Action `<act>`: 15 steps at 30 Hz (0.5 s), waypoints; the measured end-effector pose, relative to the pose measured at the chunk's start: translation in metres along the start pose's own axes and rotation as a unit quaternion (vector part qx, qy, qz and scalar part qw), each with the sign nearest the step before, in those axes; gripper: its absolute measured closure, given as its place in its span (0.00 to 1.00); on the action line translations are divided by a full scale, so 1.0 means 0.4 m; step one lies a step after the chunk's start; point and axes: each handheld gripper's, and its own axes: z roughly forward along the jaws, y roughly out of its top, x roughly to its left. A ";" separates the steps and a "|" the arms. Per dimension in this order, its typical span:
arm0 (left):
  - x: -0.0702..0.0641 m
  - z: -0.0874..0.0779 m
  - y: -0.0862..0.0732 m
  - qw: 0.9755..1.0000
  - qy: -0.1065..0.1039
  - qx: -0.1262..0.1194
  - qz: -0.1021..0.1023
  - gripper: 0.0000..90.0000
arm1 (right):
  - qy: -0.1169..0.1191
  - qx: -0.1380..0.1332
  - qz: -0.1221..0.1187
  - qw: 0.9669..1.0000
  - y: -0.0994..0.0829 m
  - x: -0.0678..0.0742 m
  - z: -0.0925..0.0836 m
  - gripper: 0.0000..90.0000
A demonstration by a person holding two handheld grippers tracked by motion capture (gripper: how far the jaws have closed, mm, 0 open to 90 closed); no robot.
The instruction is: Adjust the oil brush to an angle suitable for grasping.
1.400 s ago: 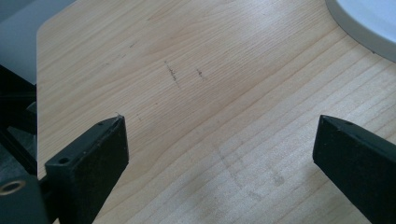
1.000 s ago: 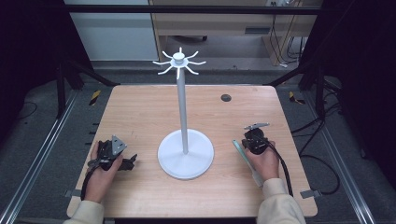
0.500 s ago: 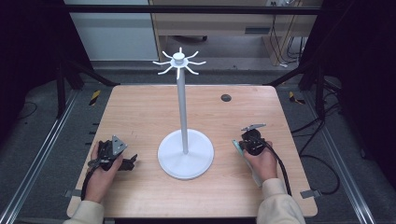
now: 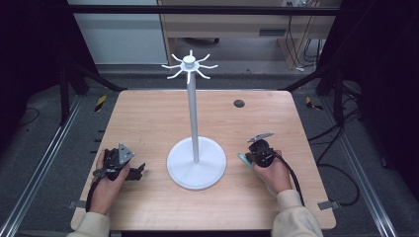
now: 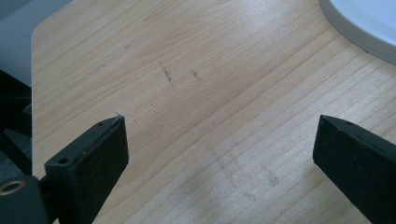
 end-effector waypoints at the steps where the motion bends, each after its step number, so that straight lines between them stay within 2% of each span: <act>1: 0.000 0.000 0.000 1.000 0.000 0.000 0.000 0.03 | 0.003 0.002 -0.004 1.000 0.001 0.007 0.000 1.00; 11: 0.005 -0.003 -0.001 1.000 0.004 -0.002 -0.002 0.03 | 0.032 0.019 -0.045 0.998 -0.001 0.064 -0.008 1.00; 15: 0.003 -0.003 0.000 1.000 0.003 -0.003 -0.002 0.03 | 0.034 0.022 -0.050 0.998 0.000 0.073 -0.011 1.00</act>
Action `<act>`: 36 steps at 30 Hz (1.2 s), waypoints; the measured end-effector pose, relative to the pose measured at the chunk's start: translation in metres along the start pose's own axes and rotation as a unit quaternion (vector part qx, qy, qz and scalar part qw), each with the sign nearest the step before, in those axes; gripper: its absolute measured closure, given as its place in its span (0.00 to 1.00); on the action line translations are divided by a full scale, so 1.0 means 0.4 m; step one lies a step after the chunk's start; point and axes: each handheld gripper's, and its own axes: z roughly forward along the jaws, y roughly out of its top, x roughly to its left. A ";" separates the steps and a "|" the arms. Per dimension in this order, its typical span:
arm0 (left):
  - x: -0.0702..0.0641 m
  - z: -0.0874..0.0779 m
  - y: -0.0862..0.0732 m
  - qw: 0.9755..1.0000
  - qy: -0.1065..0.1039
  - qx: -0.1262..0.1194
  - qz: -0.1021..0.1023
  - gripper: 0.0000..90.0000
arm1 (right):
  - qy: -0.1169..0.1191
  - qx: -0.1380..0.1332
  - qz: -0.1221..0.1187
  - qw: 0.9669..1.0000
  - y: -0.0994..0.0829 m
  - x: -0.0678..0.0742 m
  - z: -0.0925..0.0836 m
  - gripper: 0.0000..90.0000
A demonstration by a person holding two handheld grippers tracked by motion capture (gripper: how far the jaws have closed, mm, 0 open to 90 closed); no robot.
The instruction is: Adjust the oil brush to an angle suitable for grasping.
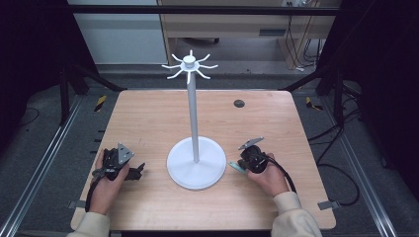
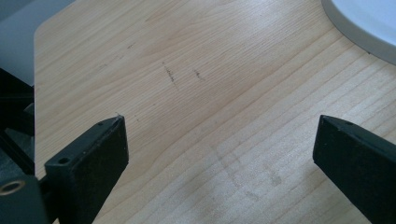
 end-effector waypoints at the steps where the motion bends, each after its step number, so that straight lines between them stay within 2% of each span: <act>1: 0.000 0.000 0.000 1.000 0.000 0.000 0.001 0.03 | 0.001 -0.003 -0.004 1.000 0.001 0.000 -0.004 1.00; 5: 0.002 0.000 -0.001 1.000 0.001 0.002 0.001 0.03 | 0.000 -0.003 -0.010 1.000 0.004 0.007 -0.024 1.00; 6: 0.002 0.000 -0.002 1.000 0.001 0.001 0.001 0.03 | -0.002 -0.001 -0.005 1.000 0.004 0.011 -0.028 1.00; 7: 0.002 0.000 -0.002 1.000 0.001 0.002 0.001 0.03 | -0.001 0.005 -0.015 1.000 0.002 0.010 -0.032 1.00; 18: 0.004 0.000 -0.003 1.000 0.002 0.004 0.000 0.03 | 0.003 0.033 -0.052 0.998 -0.020 0.012 -0.112 0.95; 27: 0.003 0.002 -0.003 1.000 0.000 0.009 0.001 0.03 | 0.005 0.093 -0.073 0.993 -0.044 0.000 -0.126 0.88; 36: 0.001 0.003 -0.003 1.000 -0.002 0.011 0.001 0.03 | 0.011 0.134 -0.085 0.987 -0.037 -0.012 -0.116 0.82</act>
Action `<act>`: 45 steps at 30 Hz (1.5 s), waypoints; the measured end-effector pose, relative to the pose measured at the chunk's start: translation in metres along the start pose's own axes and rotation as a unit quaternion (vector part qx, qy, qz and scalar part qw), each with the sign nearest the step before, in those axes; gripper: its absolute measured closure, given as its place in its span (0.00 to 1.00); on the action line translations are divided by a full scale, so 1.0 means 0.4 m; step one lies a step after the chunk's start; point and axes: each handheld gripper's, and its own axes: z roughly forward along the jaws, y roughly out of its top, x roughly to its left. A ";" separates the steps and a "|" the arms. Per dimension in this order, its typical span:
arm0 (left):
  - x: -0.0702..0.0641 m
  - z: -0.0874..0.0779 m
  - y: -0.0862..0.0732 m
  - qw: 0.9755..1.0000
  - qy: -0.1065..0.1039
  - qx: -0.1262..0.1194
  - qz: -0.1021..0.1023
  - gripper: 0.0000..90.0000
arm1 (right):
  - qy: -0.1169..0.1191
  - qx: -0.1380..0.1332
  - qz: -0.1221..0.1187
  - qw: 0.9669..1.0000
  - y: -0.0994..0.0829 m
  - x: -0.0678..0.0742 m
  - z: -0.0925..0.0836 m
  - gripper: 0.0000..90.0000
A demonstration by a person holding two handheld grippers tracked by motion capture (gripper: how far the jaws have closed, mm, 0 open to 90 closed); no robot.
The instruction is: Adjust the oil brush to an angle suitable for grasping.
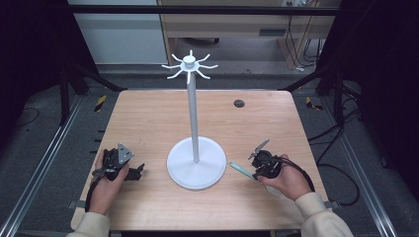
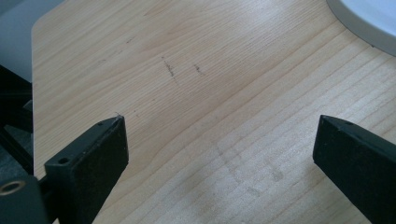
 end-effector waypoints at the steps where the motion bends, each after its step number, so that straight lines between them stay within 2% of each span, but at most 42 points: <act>1: 0.000 0.000 0.000 1.000 0.000 0.000 0.000 0.03 | 0.001 0.002 -0.005 1.000 0.001 -0.002 0.003 0.82; 18: 0.002 0.000 -0.001 1.000 0.000 0.000 0.000 0.03 | 0.019 0.039 -0.018 0.999 0.007 -0.012 0.024 0.85; 45: -0.002 0.002 0.000 1.000 -0.005 0.001 0.001 0.03 | 0.021 0.057 -0.028 0.998 0.018 -0.006 0.043 0.89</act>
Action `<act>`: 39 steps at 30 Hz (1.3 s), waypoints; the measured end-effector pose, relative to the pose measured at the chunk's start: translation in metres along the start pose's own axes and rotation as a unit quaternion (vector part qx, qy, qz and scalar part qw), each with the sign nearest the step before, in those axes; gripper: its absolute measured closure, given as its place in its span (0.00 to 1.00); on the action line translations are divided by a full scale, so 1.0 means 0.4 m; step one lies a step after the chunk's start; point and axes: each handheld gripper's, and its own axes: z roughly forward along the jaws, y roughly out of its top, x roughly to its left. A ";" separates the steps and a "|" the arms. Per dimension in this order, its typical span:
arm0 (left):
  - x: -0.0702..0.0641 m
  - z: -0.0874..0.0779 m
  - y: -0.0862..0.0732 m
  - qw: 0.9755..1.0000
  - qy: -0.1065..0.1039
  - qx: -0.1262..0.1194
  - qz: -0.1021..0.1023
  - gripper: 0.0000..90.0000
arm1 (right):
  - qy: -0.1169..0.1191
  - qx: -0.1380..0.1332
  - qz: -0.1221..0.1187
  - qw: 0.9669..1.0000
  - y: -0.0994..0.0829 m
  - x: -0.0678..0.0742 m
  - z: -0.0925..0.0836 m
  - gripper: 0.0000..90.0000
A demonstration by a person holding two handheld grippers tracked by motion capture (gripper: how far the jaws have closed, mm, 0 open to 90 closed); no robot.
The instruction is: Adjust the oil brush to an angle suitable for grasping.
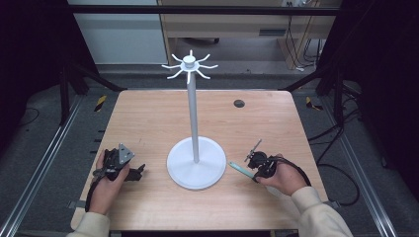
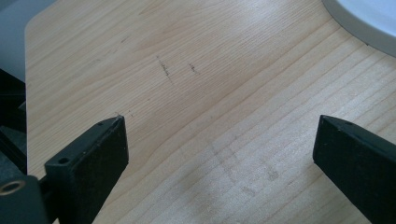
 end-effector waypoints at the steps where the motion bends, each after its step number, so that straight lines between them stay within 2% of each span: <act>1: 0.000 0.000 0.000 1.000 0.000 0.000 0.000 0.03 | -0.001 0.002 -0.001 1.000 0.001 0.000 0.000 0.89; 13: 0.002 -0.001 -0.001 1.000 0.000 -0.001 -0.001 0.03 | -0.005 0.009 -0.003 1.000 0.006 0.003 0.001 0.91; 19: 0.002 -0.002 -0.001 1.000 0.001 -0.001 -0.001 0.03 | -0.009 -0.009 0.005 1.000 0.003 0.000 -0.015 0.91; 25: 0.003 -0.002 -0.001 1.000 0.002 -0.001 -0.002 0.03 | -0.016 -0.038 0.013 0.999 0.003 -0.010 -0.053 0.91; 30: 0.005 -0.002 -0.002 1.000 0.003 -0.002 -0.005 0.03 | -0.025 -0.070 0.027 0.997 0.007 -0.018 -0.098 0.91; 37: 0.006 -0.003 -0.002 1.000 0.003 -0.003 -0.007 0.03 | -0.042 -0.129 0.042 0.990 0.023 -0.028 -0.152 0.91; 39: 0.011 -0.005 -0.003 1.000 0.007 -0.005 -0.010 0.03 | -0.059 -0.137 0.039 0.988 0.028 -0.027 -0.161 0.91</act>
